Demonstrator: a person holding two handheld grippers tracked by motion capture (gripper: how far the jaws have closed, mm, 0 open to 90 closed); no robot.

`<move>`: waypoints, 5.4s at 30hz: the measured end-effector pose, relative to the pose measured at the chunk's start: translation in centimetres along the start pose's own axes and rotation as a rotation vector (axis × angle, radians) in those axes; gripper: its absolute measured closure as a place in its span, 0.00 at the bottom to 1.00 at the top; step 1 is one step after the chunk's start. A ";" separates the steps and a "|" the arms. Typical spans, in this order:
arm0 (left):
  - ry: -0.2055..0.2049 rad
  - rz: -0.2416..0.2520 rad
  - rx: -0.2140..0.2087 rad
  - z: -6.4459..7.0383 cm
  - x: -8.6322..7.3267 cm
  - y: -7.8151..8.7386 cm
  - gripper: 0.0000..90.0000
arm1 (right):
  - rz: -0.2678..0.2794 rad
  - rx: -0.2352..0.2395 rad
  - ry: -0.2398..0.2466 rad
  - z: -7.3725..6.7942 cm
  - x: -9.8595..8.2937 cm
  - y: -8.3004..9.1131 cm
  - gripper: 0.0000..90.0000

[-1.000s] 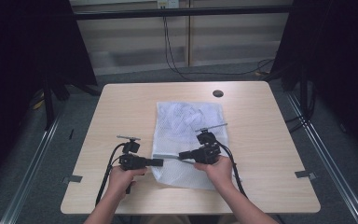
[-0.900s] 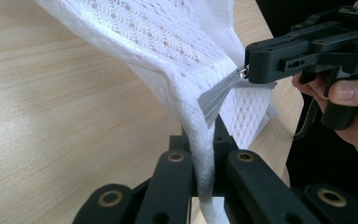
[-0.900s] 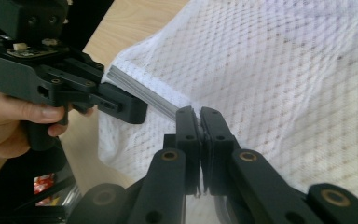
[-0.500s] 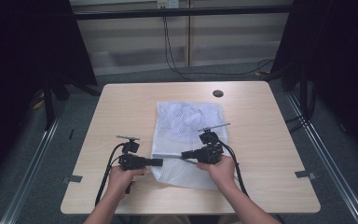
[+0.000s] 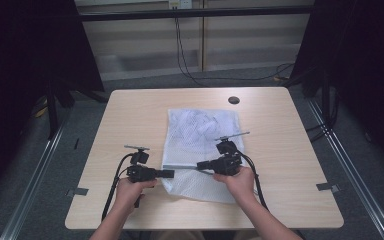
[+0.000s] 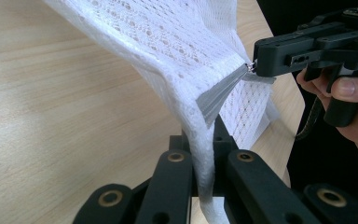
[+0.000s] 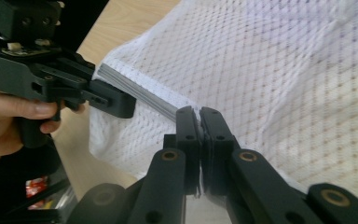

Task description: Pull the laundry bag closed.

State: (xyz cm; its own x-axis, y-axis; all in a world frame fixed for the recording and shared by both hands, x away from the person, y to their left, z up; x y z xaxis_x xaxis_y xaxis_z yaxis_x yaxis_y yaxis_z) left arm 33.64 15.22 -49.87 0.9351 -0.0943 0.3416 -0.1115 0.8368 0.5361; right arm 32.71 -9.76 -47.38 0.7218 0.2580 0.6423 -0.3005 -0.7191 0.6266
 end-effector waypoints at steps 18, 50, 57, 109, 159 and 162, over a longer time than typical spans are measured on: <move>-0.002 -0.002 -0.003 0.0 0.0 0.0 1.00 | 0.005 -0.003 0.001 0.3 -0.2 0.5 0.97; -0.009 0.015 0.002 0.4 0.1 0.3 1.00 | 0.019 -0.010 -0.005 0.9 -0.6 1.5 0.97; -0.009 0.015 0.001 0.4 0.1 0.3 1.00 | 0.021 -0.008 -0.007 0.9 -0.7 1.5 0.97; -0.006 0.015 -0.003 0.2 0.2 0.6 1.00 | 0.033 -0.005 -0.024 2.1 -1.5 3.1 0.97; 0.003 0.015 -0.003 0.3 0.1 0.5 1.00 | 0.034 -0.031 -0.024 3.5 -2.4 5.2 0.97; 0.001 0.021 -0.001 0.2 0.2 0.6 1.00 | 0.033 -0.035 -0.023 3.7 -2.5 5.4 0.97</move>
State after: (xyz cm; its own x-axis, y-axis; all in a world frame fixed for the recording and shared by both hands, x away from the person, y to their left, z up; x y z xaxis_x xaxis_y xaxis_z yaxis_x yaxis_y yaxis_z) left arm 33.67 15.63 -49.34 0.9327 -0.0761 0.3525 -0.1310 0.8392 0.5279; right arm 31.62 -16.67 -47.23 0.7250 0.2196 0.6528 -0.3458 -0.7036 0.6207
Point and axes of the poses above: each handheld gripper's, and its own axes: y roughly backward along the jaws, x roughly out of its top, z roughly to its right, the point moved 3 cm from there along -y, roughly forward along the jaws, and after that the axes turned 11 degrees about y, right-handed, at the moved point
